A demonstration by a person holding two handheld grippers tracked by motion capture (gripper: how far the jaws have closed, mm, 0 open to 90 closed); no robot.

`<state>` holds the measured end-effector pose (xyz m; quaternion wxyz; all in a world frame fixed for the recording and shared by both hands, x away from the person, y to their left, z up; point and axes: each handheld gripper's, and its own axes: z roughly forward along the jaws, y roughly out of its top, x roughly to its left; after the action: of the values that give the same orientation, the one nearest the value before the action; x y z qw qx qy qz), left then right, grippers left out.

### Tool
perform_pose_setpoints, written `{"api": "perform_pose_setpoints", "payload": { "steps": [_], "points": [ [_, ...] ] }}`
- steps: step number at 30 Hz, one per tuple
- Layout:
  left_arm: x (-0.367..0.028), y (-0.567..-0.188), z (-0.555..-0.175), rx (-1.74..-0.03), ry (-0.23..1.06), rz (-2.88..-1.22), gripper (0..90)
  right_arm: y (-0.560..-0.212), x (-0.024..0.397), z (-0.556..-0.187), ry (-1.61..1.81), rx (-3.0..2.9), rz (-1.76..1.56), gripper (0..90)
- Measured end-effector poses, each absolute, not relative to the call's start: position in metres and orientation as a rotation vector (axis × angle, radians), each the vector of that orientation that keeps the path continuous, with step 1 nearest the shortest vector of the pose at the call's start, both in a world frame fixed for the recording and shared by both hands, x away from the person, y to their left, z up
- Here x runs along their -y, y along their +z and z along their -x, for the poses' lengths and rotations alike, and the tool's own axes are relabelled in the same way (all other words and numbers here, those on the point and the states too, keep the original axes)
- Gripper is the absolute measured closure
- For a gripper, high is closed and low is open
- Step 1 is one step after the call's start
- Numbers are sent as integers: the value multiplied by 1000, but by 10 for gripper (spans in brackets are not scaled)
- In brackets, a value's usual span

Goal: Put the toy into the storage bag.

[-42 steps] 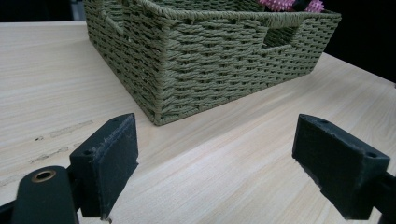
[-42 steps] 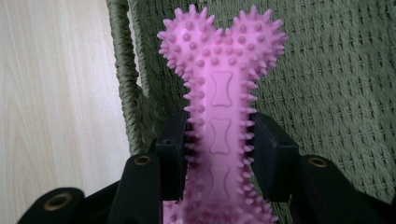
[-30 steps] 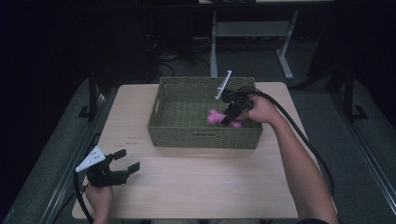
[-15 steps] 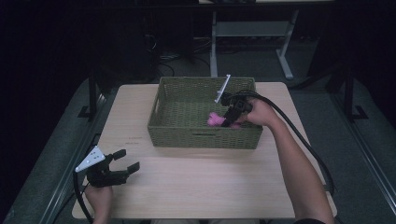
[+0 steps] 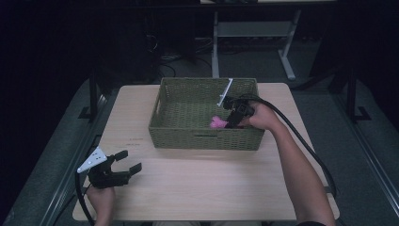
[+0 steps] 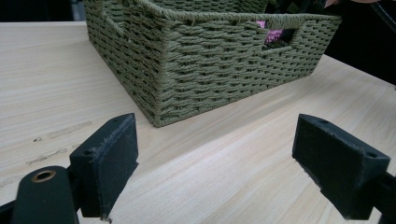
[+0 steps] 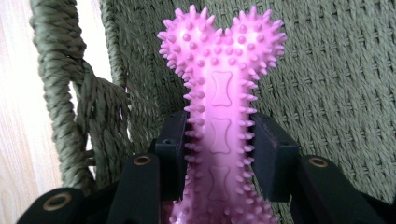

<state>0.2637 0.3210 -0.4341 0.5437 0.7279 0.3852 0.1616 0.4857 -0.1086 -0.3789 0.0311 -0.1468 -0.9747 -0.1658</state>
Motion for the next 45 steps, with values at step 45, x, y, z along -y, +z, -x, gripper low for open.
{"api": "perform_pose_setpoints", "payload": {
  "steps": [45],
  "points": [
    [-321, -434, -262, -905, 381, -1729, 139, -349, 122, -477, -678, 3014, 550, 399]
  ]
}}
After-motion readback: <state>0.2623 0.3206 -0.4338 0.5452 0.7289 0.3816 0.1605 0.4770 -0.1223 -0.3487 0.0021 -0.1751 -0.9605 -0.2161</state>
